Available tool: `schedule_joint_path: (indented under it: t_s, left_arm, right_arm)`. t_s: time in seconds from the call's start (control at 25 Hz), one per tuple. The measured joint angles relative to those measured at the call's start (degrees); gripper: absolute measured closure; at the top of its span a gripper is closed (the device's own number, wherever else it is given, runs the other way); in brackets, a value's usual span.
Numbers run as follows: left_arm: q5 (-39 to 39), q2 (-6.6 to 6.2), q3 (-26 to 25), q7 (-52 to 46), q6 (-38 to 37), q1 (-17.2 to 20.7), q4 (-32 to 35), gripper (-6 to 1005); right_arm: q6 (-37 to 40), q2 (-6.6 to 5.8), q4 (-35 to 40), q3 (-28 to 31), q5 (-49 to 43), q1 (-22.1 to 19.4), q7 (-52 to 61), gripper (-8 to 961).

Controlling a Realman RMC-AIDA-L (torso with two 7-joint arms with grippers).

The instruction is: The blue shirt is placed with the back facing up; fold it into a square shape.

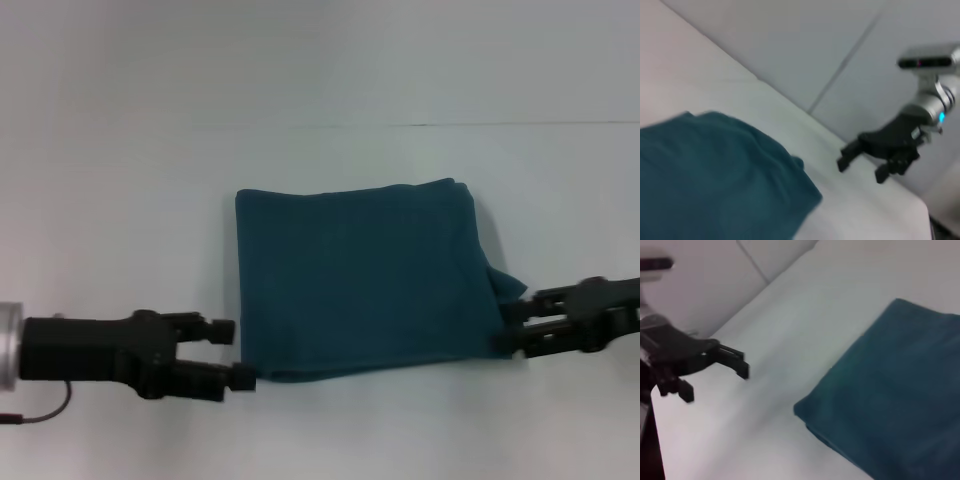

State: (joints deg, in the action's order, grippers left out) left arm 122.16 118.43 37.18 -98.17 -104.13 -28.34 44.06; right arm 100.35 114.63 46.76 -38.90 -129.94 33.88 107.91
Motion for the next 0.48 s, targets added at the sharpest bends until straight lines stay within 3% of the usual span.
schedule_joint_path:
  t_s: [0.08, 0.16, 0.48]
  left_arm:
    - [1.1, -0.08, 2.7, 0.0, 0.4, -1.3, 0.0, 69]
    - [2.1, -0.06, 5.0, 0.0, 1.2, -2.3, 0.0, 66]
    - [3.1, 0.15, 6.7, -1.3, 2.9, -4.1, -0.6, 65]
  right_arm:
    - [-0.6, 1.8, 0.5, -0.3, -0.1, 0.5, -1.1, 191]
    - [-0.9, 2.84, 0.5, -1.0, -0.1, 1.0, -1.9, 192]
    - [-1.4, 4.76, -0.4, -5.4, -0.2, 2.7, -2.0, 192]
